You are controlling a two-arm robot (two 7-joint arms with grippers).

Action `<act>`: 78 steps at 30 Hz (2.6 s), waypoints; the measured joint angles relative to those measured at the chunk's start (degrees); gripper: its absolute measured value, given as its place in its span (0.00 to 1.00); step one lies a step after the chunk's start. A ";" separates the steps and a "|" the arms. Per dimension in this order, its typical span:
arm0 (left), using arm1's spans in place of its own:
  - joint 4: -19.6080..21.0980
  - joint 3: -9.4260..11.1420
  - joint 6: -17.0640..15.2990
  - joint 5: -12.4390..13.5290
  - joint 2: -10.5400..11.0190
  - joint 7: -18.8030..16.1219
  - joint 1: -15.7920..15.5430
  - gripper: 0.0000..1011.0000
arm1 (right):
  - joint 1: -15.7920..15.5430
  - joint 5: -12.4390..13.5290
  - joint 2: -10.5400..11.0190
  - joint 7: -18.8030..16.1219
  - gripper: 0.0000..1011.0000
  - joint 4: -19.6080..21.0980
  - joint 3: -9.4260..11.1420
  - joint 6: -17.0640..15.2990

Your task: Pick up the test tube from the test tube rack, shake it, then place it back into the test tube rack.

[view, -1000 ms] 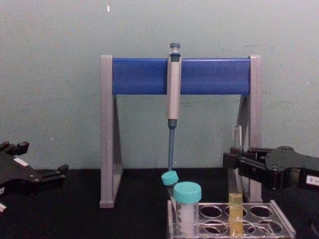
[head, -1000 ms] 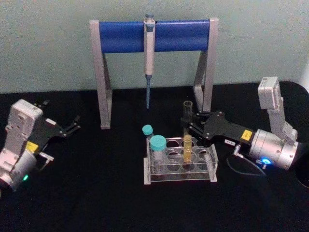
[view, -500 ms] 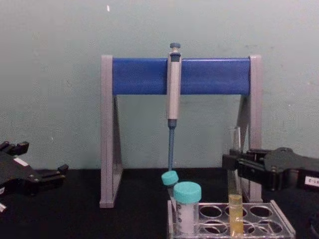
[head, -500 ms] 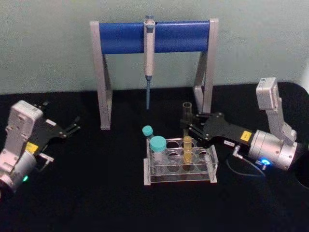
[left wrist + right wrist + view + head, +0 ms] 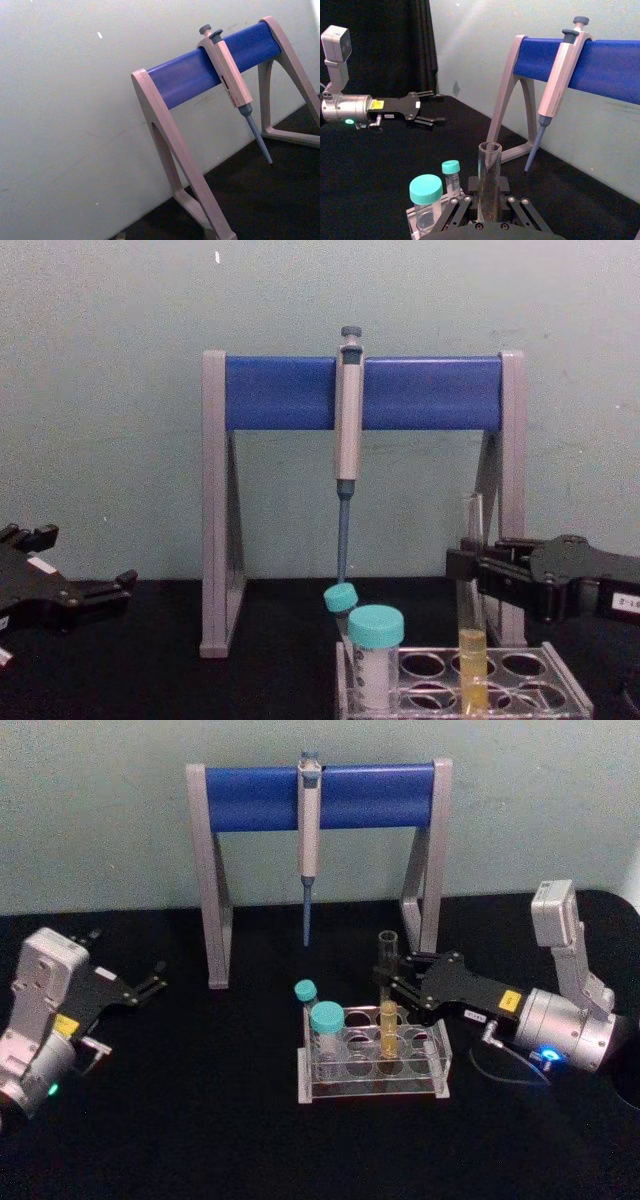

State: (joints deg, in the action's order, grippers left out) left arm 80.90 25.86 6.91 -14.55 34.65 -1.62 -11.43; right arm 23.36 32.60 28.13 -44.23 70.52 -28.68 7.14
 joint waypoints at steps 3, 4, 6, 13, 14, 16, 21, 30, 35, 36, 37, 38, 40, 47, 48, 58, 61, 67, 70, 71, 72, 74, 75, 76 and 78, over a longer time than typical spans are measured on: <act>0.00 0.00 0.00 0.00 0.00 0.00 0.00 0.99 | 0.00 0.02 0.00 0.00 0.30 0.00 0.02 0.02; 0.00 0.00 0.00 0.00 0.00 0.00 0.00 0.99 | 0.00 0.03 0.00 0.00 0.32 0.00 0.02 0.03; 0.00 0.00 0.00 0.00 0.00 0.00 0.00 0.99 | 0.00 0.03 0.00 0.00 0.38 0.00 0.02 0.04; 0.00 0.00 0.00 0.00 0.00 0.00 0.00 0.99 | 0.00 0.05 0.00 0.00 0.59 0.00 0.03 0.07; 0.00 0.00 0.00 0.00 0.00 0.00 0.00 0.99 | 0.00 0.05 0.00 0.00 0.64 0.00 0.02 0.07; 0.00 0.00 0.00 0.00 0.00 0.00 0.00 0.99 | 0.00 0.06 0.00 0.00 0.69 0.00 0.02 0.07; 0.00 0.00 0.00 0.00 0.00 0.00 0.00 0.99 | 0.00 0.06 0.00 0.00 0.86 0.00 0.02 0.07; 0.00 0.00 0.00 0.00 0.00 0.00 0.00 0.99 | 0.00 0.06 0.00 0.00 0.99 0.00 0.02 0.07; 0.00 0.00 0.00 0.00 0.00 0.00 0.00 0.99 | 0.00 0.06 0.00 0.00 0.99 0.00 0.03 0.07; 0.00 0.00 0.00 0.00 0.00 0.00 0.00 0.99 | 0.00 0.05 0.00 0.00 0.99 0.00 0.03 0.07; 0.00 0.00 0.00 0.00 0.00 0.00 0.00 0.99 | -0.18 0.15 0.02 0.00 0.99 0.17 0.19 0.46; 0.00 0.00 0.00 0.00 0.00 0.00 0.00 0.99 | -0.37 0.39 0.02 0.01 0.99 0.41 0.45 0.83; 0.00 0.00 0.00 0.00 0.00 0.00 0.00 0.99 | -1.32 2.04 -0.09 0.11 0.99 1.53 1.96 2.18; 0.00 0.00 0.00 0.00 0.00 0.00 0.00 0.99 | -5.63 5.02 -1.41 5.30 0.99 6.75 8.41 9.40; 0.00 0.00 0.00 0.00 0.00 0.00 0.00 0.99 | -6.57 4.01 -1.68 7.89 0.99 7.94 9.67 10.92; 0.00 0.00 0.00 0.00 0.00 0.00 0.00 0.99 | -10.86 -7.07 -4.11 25.79 0.99 12.06 14.39 12.89; 0.00 0.00 0.00 0.00 0.00 0.00 0.00 0.99 | -12.23 -12.28 -4.78 32.22 0.99 12.10 14.75 9.76; 0.00 0.00 0.00 0.00 0.00 0.00 0.00 0.99 | -13.82 -18.55 -5.20 37.73 0.99 11.01 13.99 3.80; 0.00 0.00 0.00 0.00 0.00 0.00 0.00 0.99 | -14.25 -19.87 -5.44 38.58 0.99 10.45 13.82 1.52; 0.00 0.00 0.00 0.00 0.00 0.00 0.00 0.99 | -14.25 -19.87 -5.44 38.58 0.99 10.45 13.82 1.52; 0.00 0.00 0.00 0.00 0.00 0.00 0.00 0.99 | -14.36 -20.33 -5.58 38.80 0.99 10.24 13.81 0.64; 0.00 0.00 0.00 0.00 0.00 0.00 0.00 0.99 | -14.47 -20.65 -5.80 38.87 0.99 10.08 13.90 -0.22; 0.00 0.00 0.00 0.00 0.00 0.00 0.00 0.99 | -14.51 -20.68 -5.91 38.84 0.99 10.02 14.01 -0.41; 0.00 0.00 0.00 0.00 0.00 0.00 0.00 0.99 | -14.54 -20.68 -5.98 38.80 0.99 9.98 14.10 -0.55; 0.00 0.00 0.00 0.00 0.00 0.00 0.00 0.99 | -14.58 -20.68 -6.06 38.71 0.99 9.93 14.19 -0.68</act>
State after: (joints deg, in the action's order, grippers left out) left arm 80.90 25.86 6.91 -14.55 34.65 -1.62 -11.43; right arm 8.79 11.92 22.06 -5.52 80.45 -14.49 6.46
